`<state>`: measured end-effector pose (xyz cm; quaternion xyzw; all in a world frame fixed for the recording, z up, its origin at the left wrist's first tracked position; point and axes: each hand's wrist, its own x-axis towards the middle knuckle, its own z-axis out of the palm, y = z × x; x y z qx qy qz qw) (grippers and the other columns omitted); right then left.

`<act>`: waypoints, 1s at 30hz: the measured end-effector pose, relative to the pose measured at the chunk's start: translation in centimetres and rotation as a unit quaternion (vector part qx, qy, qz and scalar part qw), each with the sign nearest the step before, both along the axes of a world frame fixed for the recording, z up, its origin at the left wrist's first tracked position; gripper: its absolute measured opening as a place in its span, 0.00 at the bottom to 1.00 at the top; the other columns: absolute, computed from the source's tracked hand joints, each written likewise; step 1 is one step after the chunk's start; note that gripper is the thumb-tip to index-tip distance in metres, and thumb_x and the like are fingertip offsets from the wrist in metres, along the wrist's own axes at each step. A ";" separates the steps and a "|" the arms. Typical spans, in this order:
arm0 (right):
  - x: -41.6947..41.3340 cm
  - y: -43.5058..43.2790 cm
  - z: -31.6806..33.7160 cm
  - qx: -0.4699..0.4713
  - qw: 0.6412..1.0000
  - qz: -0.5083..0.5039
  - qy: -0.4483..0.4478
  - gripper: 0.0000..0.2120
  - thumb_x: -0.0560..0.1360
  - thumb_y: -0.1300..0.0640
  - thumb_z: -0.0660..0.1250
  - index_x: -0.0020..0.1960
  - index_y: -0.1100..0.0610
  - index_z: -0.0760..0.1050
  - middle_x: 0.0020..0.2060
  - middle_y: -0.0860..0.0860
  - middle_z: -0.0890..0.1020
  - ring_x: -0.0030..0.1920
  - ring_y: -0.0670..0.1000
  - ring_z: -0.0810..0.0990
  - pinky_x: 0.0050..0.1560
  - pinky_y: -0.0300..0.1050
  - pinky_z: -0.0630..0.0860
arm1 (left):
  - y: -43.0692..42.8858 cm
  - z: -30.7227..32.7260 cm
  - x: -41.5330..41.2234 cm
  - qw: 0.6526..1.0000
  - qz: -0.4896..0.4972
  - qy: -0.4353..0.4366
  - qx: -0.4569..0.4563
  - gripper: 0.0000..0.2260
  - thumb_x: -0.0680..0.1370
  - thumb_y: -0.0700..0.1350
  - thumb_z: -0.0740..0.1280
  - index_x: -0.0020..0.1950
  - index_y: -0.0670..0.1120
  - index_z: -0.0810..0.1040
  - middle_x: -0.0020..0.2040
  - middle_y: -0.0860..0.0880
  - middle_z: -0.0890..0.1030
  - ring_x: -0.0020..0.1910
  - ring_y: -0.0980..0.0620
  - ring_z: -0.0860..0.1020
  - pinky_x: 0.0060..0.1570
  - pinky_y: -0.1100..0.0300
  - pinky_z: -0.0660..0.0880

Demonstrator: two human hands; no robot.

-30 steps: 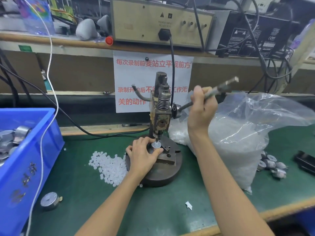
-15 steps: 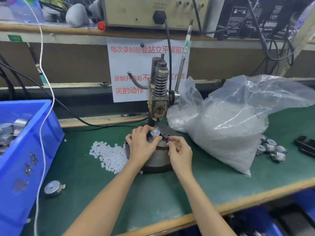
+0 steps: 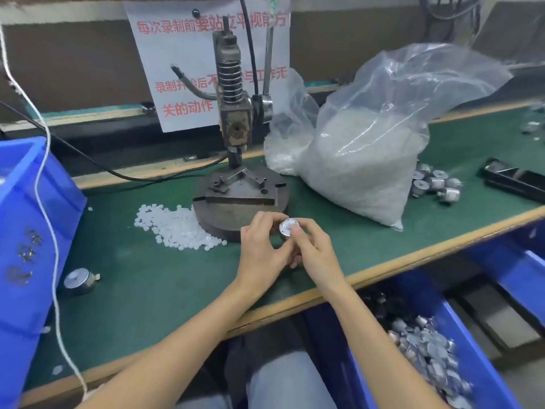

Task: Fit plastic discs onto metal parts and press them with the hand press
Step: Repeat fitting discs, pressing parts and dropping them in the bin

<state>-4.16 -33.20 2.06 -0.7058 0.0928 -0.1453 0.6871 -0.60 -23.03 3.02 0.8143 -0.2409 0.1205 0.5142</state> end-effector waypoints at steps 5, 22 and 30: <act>-7.7 -3.0 -1.6 0.044 0.994 -0.096 0.001 0.08 0.81 0.57 0.59 0.48 0.55 0.76 0.29 0.49 0.78 0.29 0.49 0.74 0.29 0.43 0.73 | -4.0 -1.0 -5.9 0.994 -0.106 0.025 -0.001 0.09 0.69 0.39 0.72 0.45 0.47 0.76 0.41 0.54 0.74 0.36 0.57 0.72 0.37 0.71 0.67; -19.9 -17.4 -18.5 -0.066 0.865 -0.307 0.392 0.12 0.80 0.53 0.57 0.59 0.56 0.73 0.54 0.58 0.80 0.55 0.59 0.78 0.55 0.49 0.71 | -11.6 -7.9 -15.2 0.899 -0.300 0.052 0.314 0.02 0.76 0.46 0.62 0.44 0.52 0.70 0.39 0.56 0.75 0.40 0.53 0.74 0.38 0.58 0.68; -19.1 -16.1 -16.3 -0.113 0.855 -0.359 0.356 0.13 0.78 0.52 0.59 0.59 0.56 0.74 0.43 0.50 0.80 0.42 0.49 0.78 0.41 0.44 0.71 | -11.5 -6.9 -14.2 0.900 -0.307 0.028 0.307 0.03 0.76 0.45 0.61 0.44 0.52 0.69 0.37 0.57 0.71 0.37 0.55 0.72 0.36 0.61 0.64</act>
